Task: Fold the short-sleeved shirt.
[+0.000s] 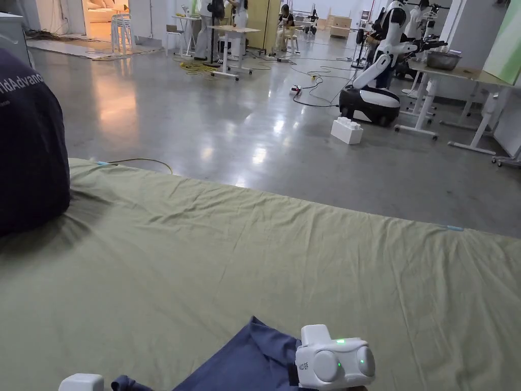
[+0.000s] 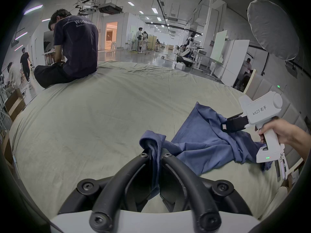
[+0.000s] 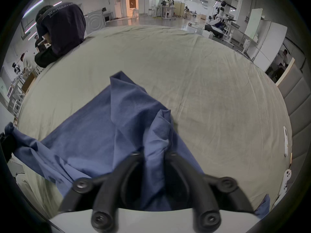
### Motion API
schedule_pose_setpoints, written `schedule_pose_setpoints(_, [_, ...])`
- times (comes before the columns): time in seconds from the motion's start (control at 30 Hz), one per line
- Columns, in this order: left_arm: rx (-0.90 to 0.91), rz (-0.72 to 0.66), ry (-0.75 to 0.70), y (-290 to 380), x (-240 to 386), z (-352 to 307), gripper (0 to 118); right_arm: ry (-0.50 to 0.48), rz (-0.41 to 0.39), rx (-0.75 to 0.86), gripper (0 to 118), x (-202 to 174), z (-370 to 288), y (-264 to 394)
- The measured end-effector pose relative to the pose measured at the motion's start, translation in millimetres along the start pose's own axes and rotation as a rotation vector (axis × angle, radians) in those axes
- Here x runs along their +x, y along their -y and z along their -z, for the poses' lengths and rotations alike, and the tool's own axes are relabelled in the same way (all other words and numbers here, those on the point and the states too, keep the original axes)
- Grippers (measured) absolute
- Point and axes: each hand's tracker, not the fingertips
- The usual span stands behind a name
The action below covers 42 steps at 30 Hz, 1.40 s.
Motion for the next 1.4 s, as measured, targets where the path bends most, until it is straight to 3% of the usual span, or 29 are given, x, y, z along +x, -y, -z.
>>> schedule_pose_setpoints(0.03, [0.005,-0.004,0.001,-1.2,0.3,-1.6,9,0.012,-0.013,0.037,10,0.6,-10.9,0.1])
schedule_pose_setpoints(0.1, [0.017,-0.011,0.004,-4.9,0.6,-6.0,9,0.026,-0.022,0.104,7,6.1,-30.9,-2.7])
schedule_pose_setpoints(0.47, [0.185,-0.008,0.049,-70.7,13.6,-48.6,9,0.114,0.039,0.386,5,69.3,-177.7,-37.0])
schedule_pose_setpoints(0.93, [0.528,0.126,0.115,-266.6,79.1,-159.1,9,0.268,0.053,0.781,5,131.8,-403.9,-88.3])
schedule_pose_setpoints(1.03, [0.571,0.149,0.124,-307.9,97.0,-183.8,9,0.334,-0.008,0.886,5,133.7,-444.0,-107.7])
schedule_pose_setpoints(1.2, [0.596,0.148,0.118,-360.2,120.4,-199.9,8,0.360,0.066,0.932,5,141.0,-478.4,-131.3])
schedule_pose_setpoints(1.4, [0.571,0.182,0.090,-390.1,133.6,-179.6,8,0.385,0.077,0.937,5,143.3,-484.3,-149.2])
